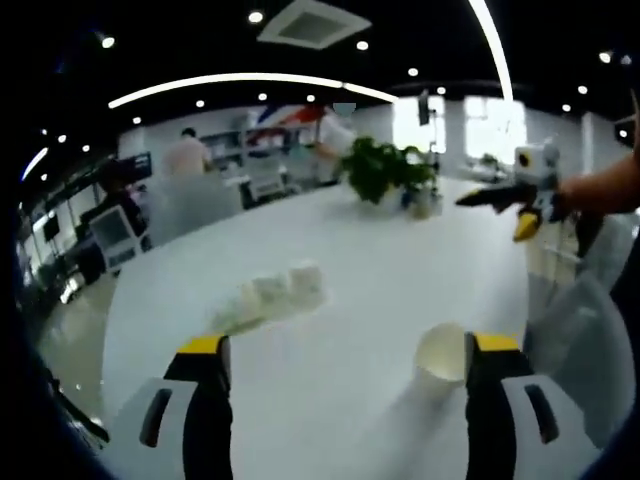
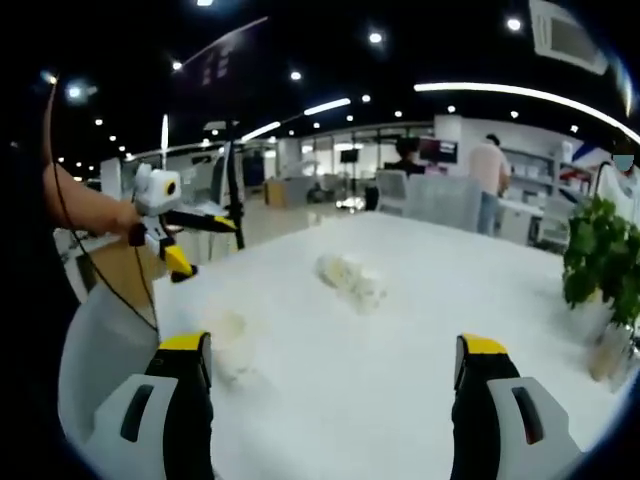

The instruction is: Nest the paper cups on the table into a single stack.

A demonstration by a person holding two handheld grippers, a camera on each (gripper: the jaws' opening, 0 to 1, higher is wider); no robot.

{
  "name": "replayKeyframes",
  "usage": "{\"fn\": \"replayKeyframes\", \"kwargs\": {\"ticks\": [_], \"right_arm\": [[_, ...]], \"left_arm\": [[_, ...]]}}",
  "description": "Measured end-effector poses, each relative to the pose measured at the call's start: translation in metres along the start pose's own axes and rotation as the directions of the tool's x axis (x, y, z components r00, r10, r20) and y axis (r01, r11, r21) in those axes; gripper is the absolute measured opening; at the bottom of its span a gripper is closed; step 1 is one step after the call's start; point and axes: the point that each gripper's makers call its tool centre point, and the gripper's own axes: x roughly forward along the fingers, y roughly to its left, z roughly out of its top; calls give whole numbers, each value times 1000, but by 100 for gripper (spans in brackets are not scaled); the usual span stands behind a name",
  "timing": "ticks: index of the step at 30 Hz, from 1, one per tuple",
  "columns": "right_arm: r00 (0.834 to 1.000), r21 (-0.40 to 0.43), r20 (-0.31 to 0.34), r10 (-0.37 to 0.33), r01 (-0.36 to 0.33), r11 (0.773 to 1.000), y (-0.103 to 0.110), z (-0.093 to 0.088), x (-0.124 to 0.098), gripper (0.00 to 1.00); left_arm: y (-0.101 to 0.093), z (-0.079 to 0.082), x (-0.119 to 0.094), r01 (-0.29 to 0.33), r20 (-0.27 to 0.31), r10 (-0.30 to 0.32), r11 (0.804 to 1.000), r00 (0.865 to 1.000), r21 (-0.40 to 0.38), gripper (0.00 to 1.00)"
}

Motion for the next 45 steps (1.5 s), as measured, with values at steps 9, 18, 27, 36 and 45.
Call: {"fn": "replayKeyframes", "kwargs": {"ticks": [9, 18, 27, 36, 45], "right_arm": [[1000, -5, 0, -1, 1, 1000, -4, 2, 3, 100], [1000, -2, -10, -2, 2, 1000, -8, 3, 2, 100], [1000, -1, -14, -2, 2, 1000, -9, 2, 4, 100], [1000, 1, -30, 6, -6, 1000, -8, -7, 7, 100], [999, 9, -48, 5, -4, 1000, -11, -13, 9, 100]], "left_arm": [[17, -6, -22, -45, -16, 46, 999, 999, 7, 98], [34, -6, -36, -96, -16, 96, 995, 995, 0, 97], [34, -10, -36, -98, -18, 98, 995, 995, -3, 97], [33, -17, -30, -78, -35, 78, 997, 996, 6, 98], [42, -29, -26, -79, -106, 78, 997, 991, -6, 98]]}}
